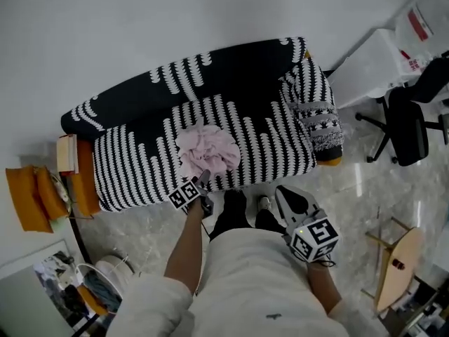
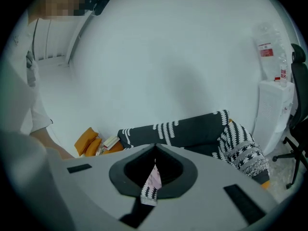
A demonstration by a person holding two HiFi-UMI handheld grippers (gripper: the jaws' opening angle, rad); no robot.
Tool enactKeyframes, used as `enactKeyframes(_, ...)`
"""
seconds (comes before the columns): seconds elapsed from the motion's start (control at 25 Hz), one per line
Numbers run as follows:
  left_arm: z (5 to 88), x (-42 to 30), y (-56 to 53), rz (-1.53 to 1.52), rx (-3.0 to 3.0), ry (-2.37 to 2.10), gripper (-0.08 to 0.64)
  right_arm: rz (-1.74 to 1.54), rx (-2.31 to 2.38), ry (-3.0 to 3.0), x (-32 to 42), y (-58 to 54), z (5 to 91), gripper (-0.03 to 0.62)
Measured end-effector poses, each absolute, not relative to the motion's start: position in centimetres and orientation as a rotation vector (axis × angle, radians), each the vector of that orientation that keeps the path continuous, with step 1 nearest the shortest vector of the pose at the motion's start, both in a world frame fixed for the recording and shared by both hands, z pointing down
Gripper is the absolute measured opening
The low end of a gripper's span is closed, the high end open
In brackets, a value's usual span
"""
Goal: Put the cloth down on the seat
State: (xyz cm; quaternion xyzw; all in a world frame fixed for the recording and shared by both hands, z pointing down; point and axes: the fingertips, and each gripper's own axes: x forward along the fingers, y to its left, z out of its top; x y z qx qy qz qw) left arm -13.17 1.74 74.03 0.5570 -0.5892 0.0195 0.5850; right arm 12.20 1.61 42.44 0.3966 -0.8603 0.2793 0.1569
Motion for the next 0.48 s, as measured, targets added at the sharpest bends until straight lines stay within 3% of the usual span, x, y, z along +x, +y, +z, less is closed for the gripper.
enactKeyframes(0.24,71.5,-9.7,5.8,-0.015,1.317,-1.393,0.231,0.814,1.066,-2.506,15.3,4.1,42.7,0.008)
enactKeyframes(0.48,68.0,-6.5,9.4,-0.079,1.331,-1.437,0.165,0.817,0.959,-2.558,17.2,6.2,43.0,0.008)
